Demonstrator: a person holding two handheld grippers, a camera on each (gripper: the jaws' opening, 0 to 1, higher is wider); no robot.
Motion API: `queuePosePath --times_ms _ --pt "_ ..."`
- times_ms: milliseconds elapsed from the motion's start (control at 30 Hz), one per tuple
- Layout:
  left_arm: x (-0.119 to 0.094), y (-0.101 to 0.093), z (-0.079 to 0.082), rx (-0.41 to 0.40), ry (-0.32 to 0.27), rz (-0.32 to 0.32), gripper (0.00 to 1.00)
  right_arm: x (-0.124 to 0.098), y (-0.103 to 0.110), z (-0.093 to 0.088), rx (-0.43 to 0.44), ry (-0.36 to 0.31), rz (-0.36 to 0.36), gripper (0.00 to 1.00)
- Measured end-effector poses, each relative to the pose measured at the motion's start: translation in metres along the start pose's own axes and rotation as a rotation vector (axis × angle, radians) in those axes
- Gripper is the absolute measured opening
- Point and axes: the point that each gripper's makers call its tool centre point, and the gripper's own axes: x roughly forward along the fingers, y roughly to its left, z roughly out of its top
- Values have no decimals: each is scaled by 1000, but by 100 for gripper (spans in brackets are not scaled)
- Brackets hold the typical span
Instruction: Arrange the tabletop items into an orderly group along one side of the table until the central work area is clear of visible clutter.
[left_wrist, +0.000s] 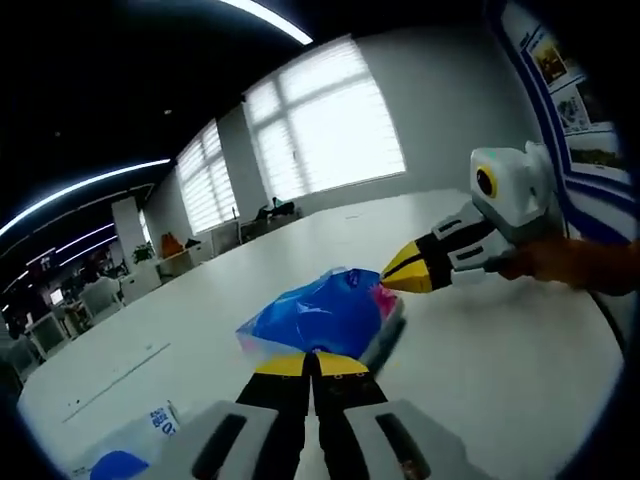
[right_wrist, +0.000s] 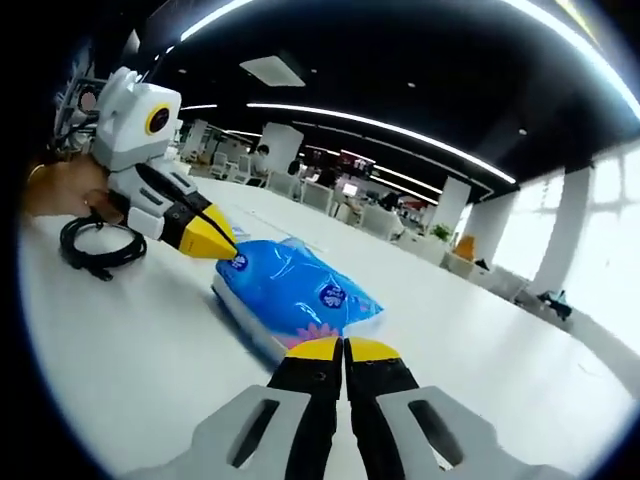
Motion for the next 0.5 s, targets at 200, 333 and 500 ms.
queuePosePath --times_ms 200,333,500 --pt "-4 5 3 34 -7 12 0 2 1 4 -21 0 -2 0" --pt "-8 10 7 48 -16 24 0 3 4 12 -39 -9 -8 0" --pt "-14 15 14 79 -27 40 0 5 5 20 -73 -14 -19 0"
